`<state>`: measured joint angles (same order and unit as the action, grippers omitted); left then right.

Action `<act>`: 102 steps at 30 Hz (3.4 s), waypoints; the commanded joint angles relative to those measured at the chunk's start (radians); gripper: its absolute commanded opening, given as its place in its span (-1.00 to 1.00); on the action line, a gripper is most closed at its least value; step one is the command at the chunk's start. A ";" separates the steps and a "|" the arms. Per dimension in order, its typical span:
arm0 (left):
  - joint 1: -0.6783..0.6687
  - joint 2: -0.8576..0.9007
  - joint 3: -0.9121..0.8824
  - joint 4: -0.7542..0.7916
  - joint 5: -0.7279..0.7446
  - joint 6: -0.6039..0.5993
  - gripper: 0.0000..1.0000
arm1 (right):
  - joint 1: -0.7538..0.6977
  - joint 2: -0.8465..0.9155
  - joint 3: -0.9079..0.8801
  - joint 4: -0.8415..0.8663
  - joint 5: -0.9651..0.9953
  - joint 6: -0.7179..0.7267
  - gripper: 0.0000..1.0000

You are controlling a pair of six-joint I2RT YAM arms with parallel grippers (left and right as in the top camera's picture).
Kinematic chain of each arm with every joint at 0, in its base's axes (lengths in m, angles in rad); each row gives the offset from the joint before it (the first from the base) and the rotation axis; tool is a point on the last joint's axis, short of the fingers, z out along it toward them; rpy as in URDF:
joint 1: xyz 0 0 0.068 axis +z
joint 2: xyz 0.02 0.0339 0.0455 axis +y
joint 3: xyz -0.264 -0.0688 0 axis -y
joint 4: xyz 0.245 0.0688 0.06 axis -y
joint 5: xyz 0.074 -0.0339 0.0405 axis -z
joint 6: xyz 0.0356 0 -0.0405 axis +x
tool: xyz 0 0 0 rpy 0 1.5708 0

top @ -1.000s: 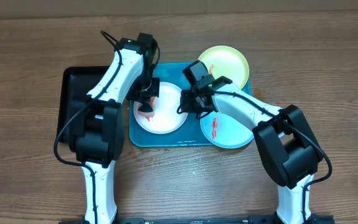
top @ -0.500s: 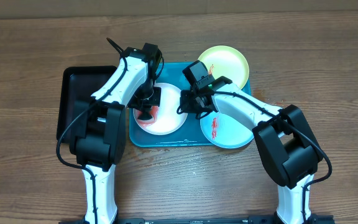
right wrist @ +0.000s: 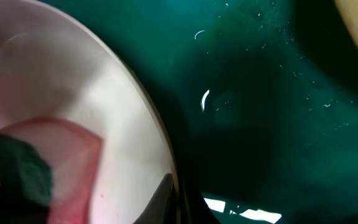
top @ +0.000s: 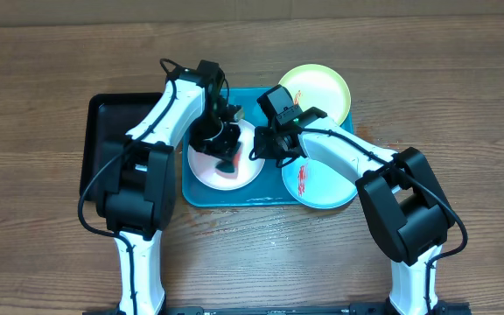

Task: Clean dirty plates on tray and stack at the side
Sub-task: 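Carry the sponge onto the white plate held by the right gripper, then scrub the white plate's red smear with the sponge in circles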

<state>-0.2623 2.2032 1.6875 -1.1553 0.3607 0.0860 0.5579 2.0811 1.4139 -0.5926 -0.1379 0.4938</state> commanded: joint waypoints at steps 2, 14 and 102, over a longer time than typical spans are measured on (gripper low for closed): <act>-0.006 0.001 -0.013 0.056 0.081 0.014 -0.92 | -0.004 0.007 0.006 0.003 0.009 0.005 -0.93; -0.006 0.001 -0.013 0.202 -0.583 -0.406 -0.92 | -0.004 0.007 0.006 0.000 0.010 0.005 -0.92; -0.052 0.001 0.043 0.028 -0.633 -0.205 -0.92 | -0.004 0.007 0.006 0.003 0.005 0.005 -0.91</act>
<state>-0.3138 2.1975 1.7100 -1.1728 -0.1375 -0.0296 0.5560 2.0815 1.4136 -0.5911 -0.1394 0.4973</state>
